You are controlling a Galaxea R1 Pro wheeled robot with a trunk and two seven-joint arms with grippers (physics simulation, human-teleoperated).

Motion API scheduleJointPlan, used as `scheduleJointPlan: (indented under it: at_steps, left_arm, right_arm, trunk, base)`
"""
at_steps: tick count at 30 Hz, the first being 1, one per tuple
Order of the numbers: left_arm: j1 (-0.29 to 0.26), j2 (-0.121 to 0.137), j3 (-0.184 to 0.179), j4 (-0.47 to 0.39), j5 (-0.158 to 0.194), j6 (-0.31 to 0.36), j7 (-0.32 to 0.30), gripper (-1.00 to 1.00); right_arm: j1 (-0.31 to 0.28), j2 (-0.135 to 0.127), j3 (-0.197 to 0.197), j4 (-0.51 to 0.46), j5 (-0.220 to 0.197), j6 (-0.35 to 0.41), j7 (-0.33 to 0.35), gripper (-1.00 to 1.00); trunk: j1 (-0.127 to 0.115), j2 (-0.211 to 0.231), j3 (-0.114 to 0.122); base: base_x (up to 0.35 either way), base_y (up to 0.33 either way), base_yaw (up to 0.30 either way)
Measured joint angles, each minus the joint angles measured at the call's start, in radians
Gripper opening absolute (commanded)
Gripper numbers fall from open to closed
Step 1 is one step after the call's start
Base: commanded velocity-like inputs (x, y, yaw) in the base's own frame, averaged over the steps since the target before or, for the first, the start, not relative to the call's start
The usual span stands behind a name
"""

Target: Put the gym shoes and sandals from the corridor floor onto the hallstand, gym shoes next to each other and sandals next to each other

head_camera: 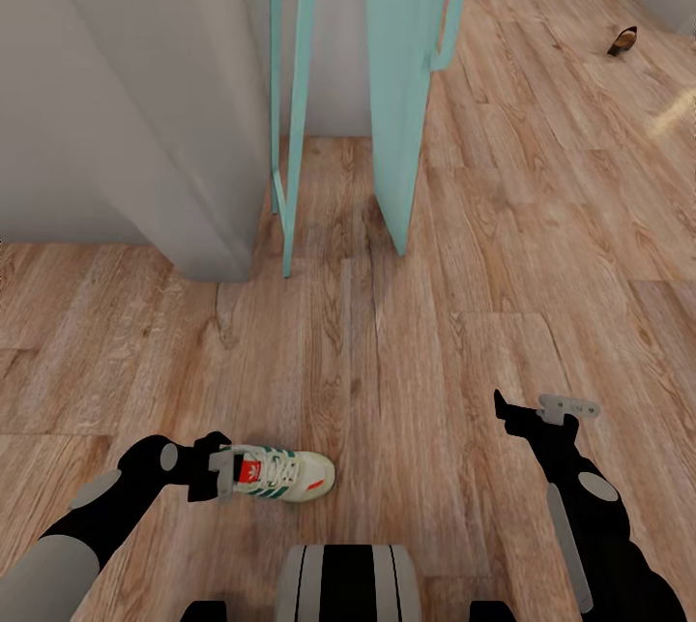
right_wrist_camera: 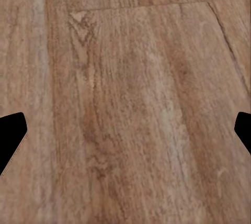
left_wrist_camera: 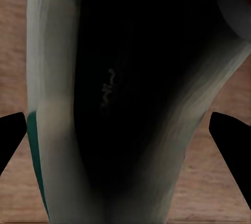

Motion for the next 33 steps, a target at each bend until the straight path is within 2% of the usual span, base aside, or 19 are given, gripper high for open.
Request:
scheduleJointPlan:
  at_steps: [17, 18, 23, 26, 27, 29, 30, 32, 33]
  left_arm:
    - [-0.001, -0.009, 0.027, -0.002, 0.009, 0.015, 0.001, -1.0]
    - [-0.002, -0.017, 0.05, -0.007, 0.011, 0.034, 0.002, -1.0]
    - [-0.002, -0.049, 0.086, -0.003, 0.014, 0.097, 0.004, -1.0]
    - [-0.002, -0.075, 0.133, -0.001, 0.017, 0.136, 0.005, -1.0]
    - [-0.002, -0.096, 0.174, -0.001, 0.019, 0.147, 0.005, -1.0]
    - [-0.002, -0.114, 0.212, 0.0, 0.018, 0.153, 0.005, -1.0]
    - [-0.001, -0.131, 0.248, 0.0, 0.021, 0.159, 0.007, -1.0]
    - [-0.001, -0.148, 0.289, 0.0, 0.021, 0.162, 0.007, -1.0]
    - [-0.001, -0.163, 0.329, 0.0, 0.021, 0.164, 0.008, -1.0]
  right_arm:
    - [0.0, 0.0, 0.003, 0.0, 0.0, 0.0, 0.001, 1.0]
    - [0.0, 0.0, 0.003, 0.0, 0.0, 0.0, 0.001, 1.0]
    - [0.0, 0.0, 0.005, 0.0, 0.0, -0.001, 0.001, 1.0]
    - [0.0, 0.0, 0.007, 0.0, -0.001, -0.001, 0.001, 1.0]
    - [0.0, 0.0, 0.008, 0.0, -0.001, -0.001, 0.001, 1.0]
    - [0.0, 0.0, 0.008, 0.0, 0.0, -0.001, 0.001, 1.0]
    - [0.0, 0.0, 0.009, 0.0, 0.0, -0.001, 0.001, 1.0]
    - [0.0, 0.0, 0.008, 0.0, 0.0, -0.001, 0.002, 1.0]
    - [0.0, 0.0, 0.008, 0.0, 0.0, -0.002, 0.002, 1.0]
  trunk:
    - [-0.008, 0.004, 0.066]
    - [-0.008, 0.004, 0.07]
    - [-0.01, 0.005, 0.089]
    - [-0.012, 0.006, 0.101]
    - [-0.012, 0.006, 0.104]
    - [-0.013, 0.007, 0.112]
    - [-0.014, 0.007, 0.116]
    - [-0.014, 0.007, 0.124]
    - [-0.015, 0.008, 0.128]
  base:
    - [0.0, 0.0, 0.0]
    - [0.0, 0.0, 0.0]
    - [0.0, 0.0, 0.0]
    - [0.0, 0.0, 0.0]
    - [0.0, 0.0, 0.0]
    - [0.0, 0.0, 0.0]
    - [0.0, 0.0, 0.0]
    - [0.0, 0.0, 0.0]
    - [0.0, 0.0, 0.0]
